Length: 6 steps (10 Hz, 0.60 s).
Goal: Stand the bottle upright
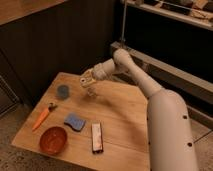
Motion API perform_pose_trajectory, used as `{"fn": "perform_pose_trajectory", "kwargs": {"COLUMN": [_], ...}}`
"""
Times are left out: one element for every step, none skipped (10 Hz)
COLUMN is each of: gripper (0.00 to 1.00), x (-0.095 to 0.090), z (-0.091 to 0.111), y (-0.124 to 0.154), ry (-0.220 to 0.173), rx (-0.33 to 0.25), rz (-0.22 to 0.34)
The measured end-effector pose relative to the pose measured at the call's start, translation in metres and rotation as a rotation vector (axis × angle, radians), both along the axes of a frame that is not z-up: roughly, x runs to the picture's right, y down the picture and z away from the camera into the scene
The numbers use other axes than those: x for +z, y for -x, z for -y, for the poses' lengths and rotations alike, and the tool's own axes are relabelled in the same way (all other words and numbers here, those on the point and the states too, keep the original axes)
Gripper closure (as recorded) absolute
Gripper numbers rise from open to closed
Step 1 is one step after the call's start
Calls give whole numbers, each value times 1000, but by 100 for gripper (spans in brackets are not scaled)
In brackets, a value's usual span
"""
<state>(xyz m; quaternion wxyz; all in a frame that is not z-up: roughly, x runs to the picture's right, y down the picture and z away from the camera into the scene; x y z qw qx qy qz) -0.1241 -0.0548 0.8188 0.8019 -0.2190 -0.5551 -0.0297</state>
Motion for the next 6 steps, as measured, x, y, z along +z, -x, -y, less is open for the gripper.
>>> {"fn": "perform_pose_trajectory", "kwargs": {"gripper": [68, 68, 68, 68, 68, 68], "x": [-1, -2, -2, -2, -2, -2], "z": [2, 3, 3, 4, 4, 4], "y": [2, 5, 7, 8, 9, 10], "ry": [10, 20, 33, 39, 49, 58], "rx": [5, 10, 18, 25, 32, 38], "rz": [-5, -7, -10, -13, -15, -14]}}
